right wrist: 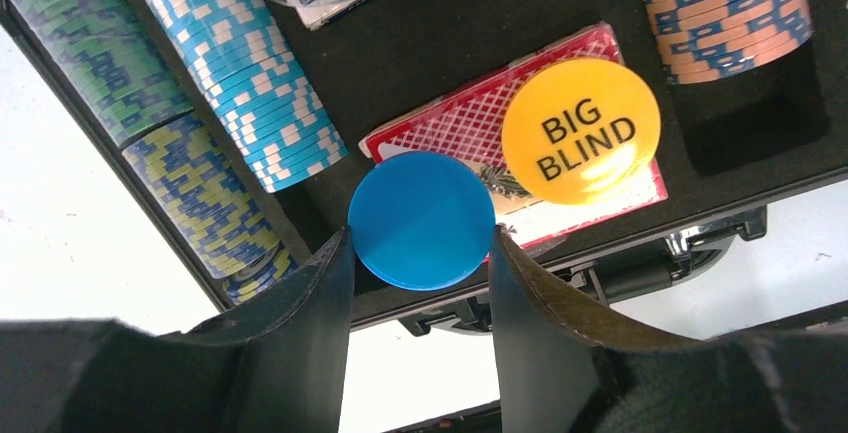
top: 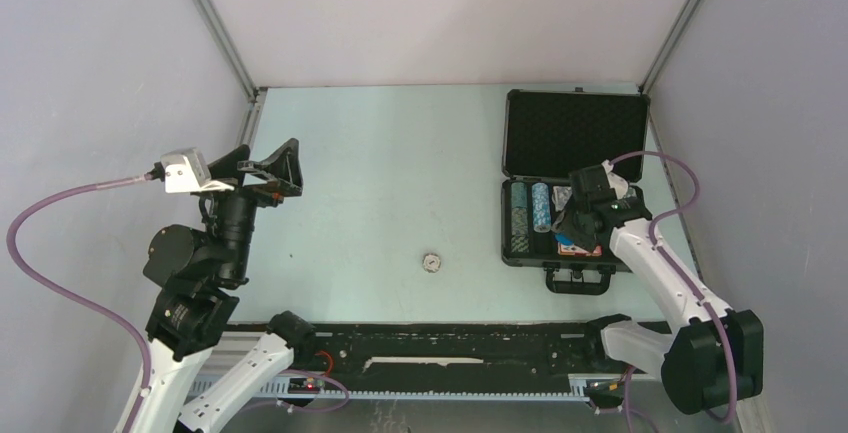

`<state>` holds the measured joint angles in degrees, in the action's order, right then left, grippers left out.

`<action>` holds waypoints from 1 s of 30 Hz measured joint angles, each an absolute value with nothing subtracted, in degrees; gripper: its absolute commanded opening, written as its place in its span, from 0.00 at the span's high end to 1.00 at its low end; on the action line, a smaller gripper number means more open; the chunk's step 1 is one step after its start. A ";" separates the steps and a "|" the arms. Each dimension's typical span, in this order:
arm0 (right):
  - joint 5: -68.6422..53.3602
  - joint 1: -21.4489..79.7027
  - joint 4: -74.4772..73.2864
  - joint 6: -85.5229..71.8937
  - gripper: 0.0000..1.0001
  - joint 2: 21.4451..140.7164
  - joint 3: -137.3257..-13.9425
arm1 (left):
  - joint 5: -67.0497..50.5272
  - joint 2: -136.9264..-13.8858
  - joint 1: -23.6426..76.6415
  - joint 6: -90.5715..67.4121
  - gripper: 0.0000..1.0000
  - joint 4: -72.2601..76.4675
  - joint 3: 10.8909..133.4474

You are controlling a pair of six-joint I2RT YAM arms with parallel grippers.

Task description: Pack up texas hold em set

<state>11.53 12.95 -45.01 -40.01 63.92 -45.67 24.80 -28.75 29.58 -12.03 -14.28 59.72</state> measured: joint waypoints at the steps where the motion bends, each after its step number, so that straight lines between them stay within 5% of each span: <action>1: 12.08 13.02 -44.93 -39.99 0.54 63.92 -45.67 | 24.77 -28.75 29.58 -12.03 0.00 -14.28 59.72; 17: 14.74 13.61 -43.77 -39.51 0.47 66.46 -45.65 | 24.69 -28.77 29.58 -12.03 0.00 -14.28 59.72; 30: 15.66 14.68 -42.59 -39.20 0.26 66.26 -44.18 | 24.16 -28.88 29.58 -12.03 0.00 -14.28 59.72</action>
